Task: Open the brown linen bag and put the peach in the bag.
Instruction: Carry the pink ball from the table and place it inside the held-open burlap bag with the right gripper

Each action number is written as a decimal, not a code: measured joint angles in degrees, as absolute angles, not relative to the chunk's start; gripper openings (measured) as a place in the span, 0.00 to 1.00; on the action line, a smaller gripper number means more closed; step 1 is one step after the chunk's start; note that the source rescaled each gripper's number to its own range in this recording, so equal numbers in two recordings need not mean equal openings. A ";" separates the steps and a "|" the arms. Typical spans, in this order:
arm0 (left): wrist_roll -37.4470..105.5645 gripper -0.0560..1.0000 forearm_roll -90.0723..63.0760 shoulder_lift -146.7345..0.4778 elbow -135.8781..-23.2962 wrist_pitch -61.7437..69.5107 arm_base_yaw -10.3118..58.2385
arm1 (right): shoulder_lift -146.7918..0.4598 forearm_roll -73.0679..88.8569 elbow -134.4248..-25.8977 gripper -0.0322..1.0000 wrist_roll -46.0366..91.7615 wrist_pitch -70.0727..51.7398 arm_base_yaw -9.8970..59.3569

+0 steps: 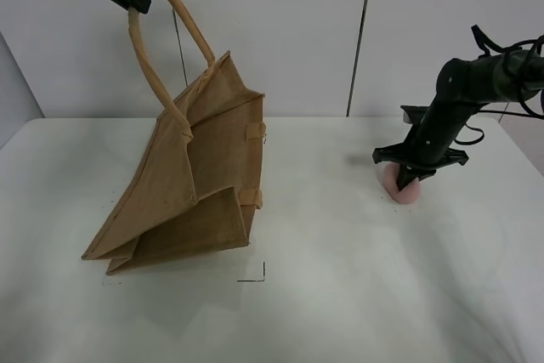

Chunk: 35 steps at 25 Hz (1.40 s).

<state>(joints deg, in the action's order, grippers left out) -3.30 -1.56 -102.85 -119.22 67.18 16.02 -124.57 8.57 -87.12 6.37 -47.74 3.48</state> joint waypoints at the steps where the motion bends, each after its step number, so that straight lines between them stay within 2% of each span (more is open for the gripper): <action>1: -3.30 0.05 -1.56 -102.85 -119.22 67.18 16.02 | -124.16 9.39 -88.12 0.03 7.13 -48.63 3.48; 9: -3.30 0.05 -1.56 -102.63 -119.22 67.18 16.02 | -114.26 19.24 -97.26 0.03 14.23 -54.29 3.48; 13: -3.30 0.05 -1.56 -101.97 -119.22 67.18 16.02 | -111.27 26.35 -98.43 0.03 18.49 -56.06 4.44; 18: -3.30 0.05 -1.56 -101.82 -119.22 67.18 16.02 | -111.12 29.17 -98.43 0.03 21.26 -54.84 12.27; 26: -3.21 0.05 -1.56 -101.82 -119.22 67.18 16.02 | -114.50 33.45 -98.43 0.03 25.04 -41.25 27.54; 35: -3.18 0.05 -1.56 -101.82 -119.22 67.18 16.02 | -122.98 34.85 -98.43 0.03 30.90 -28.52 34.36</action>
